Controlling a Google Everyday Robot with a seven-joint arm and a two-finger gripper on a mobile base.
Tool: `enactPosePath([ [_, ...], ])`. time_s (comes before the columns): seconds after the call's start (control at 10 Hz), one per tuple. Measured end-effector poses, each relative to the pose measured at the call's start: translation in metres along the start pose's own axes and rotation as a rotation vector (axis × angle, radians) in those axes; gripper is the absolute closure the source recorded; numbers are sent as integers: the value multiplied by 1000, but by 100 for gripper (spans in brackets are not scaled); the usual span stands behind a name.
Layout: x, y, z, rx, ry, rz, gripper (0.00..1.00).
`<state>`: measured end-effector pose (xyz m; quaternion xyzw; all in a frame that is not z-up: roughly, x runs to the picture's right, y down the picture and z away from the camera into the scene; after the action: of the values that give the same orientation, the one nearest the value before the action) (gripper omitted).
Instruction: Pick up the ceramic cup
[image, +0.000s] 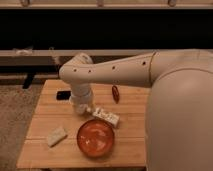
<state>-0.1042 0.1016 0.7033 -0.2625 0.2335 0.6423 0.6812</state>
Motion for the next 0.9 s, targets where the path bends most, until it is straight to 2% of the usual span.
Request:
enactPosePath([
  [0.3, -14, 1, -2, -6, -12, 7, 35],
  [0.7, -82, -15, 8, -51, -72, 4, 35],
  [0.9, -95, -14, 18, -66, -74, 1, 35],
])
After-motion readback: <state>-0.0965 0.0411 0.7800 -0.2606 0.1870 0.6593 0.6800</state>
